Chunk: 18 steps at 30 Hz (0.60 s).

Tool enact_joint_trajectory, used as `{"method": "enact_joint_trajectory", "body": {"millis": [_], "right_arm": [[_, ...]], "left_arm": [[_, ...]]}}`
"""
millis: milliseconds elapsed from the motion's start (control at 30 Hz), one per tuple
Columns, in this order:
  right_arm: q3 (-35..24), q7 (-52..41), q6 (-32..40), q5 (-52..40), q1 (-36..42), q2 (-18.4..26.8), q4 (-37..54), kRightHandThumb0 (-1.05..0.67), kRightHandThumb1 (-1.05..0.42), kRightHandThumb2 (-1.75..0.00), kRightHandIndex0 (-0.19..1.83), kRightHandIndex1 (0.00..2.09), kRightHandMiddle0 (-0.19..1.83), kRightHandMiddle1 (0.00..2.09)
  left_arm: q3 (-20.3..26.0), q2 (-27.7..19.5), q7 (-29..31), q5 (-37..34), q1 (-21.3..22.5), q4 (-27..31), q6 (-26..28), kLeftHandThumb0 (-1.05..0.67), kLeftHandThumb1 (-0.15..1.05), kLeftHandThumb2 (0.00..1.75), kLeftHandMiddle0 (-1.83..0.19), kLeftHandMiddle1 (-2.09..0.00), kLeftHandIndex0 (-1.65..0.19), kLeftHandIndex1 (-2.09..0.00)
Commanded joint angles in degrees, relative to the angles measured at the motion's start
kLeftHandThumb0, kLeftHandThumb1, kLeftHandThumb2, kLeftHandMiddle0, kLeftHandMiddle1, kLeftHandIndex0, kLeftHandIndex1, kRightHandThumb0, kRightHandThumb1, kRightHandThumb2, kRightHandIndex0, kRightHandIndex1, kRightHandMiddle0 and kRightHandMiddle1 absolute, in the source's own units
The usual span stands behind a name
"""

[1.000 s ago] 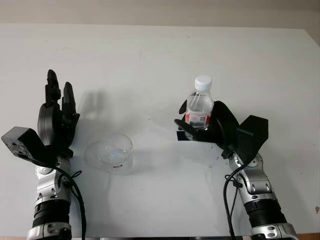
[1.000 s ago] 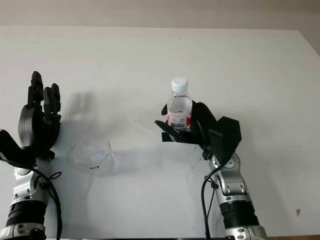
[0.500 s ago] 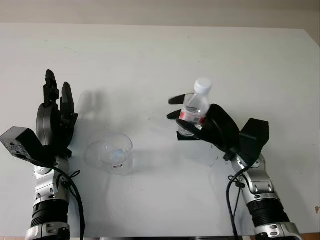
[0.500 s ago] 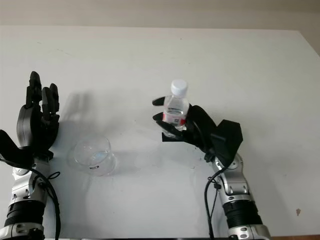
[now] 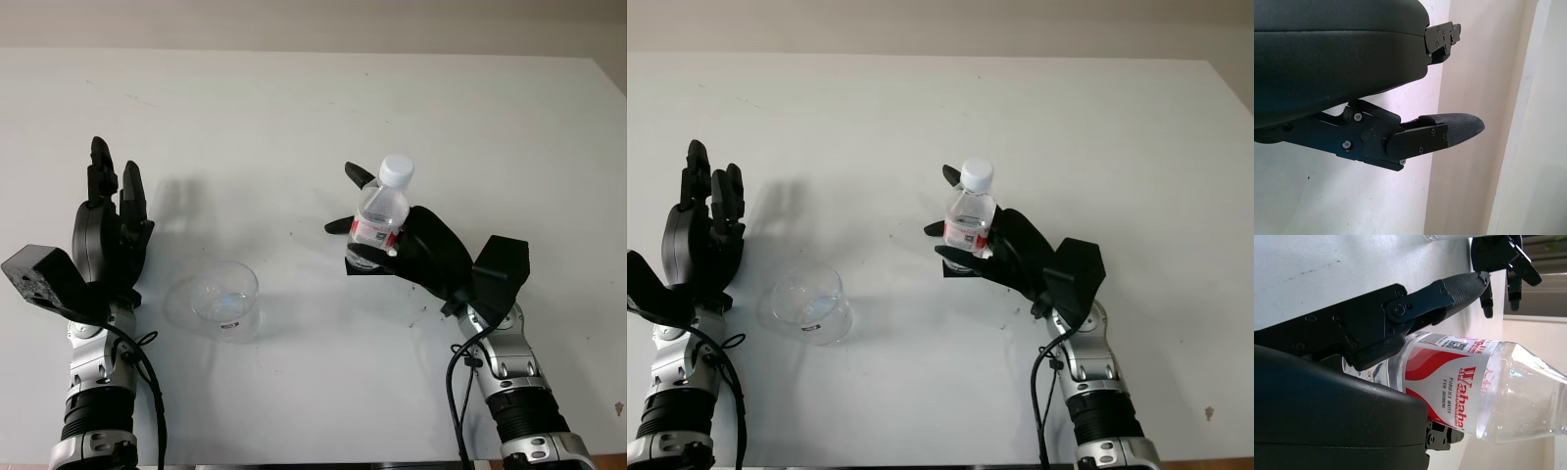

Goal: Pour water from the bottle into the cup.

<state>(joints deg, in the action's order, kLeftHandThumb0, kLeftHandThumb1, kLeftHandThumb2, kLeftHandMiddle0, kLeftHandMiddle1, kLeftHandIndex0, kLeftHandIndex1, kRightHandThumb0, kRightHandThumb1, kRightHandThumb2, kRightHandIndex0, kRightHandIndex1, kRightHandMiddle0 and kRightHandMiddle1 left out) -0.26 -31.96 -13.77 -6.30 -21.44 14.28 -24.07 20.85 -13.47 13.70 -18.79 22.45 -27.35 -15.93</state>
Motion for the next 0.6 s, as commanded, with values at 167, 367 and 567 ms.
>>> {"method": "enact_joint_trajectory", "body": {"millis": [167,367,567], "right_arm": [[-1.25,-0.84,-2.65,-0.86,-1.84,1.19,-2.74,-0.96,-0.94,-0.05,-0.19,0.00,-0.19,0.00],[-3.75,4.04,-5.60,-1.05,-3.71,0.74,-3.90,-0.97,-0.95,-0.05,-0.19,0.00,-0.19,0.00],[-4.68,4.87,-7.21,-2.02,-4.97,0.38,-4.39,-0.94,-0.95,-0.05,-0.19,0.00,-0.19,0.00]], "left_arm": [[-0.08,-0.07,0.15,0.05,-0.34,-0.23,-0.43,-0.63,1.05,0.56,0.09,-0.05,0.19,-0.03],[-0.10,-0.22,0.03,0.29,-0.56,-0.23,-0.54,-0.63,1.05,0.57,0.09,-0.05,0.18,-0.03],[-0.15,-0.14,-0.20,0.46,-0.57,-0.28,-0.57,-0.64,1.05,0.56,0.10,-0.05,0.19,-0.03]]}}
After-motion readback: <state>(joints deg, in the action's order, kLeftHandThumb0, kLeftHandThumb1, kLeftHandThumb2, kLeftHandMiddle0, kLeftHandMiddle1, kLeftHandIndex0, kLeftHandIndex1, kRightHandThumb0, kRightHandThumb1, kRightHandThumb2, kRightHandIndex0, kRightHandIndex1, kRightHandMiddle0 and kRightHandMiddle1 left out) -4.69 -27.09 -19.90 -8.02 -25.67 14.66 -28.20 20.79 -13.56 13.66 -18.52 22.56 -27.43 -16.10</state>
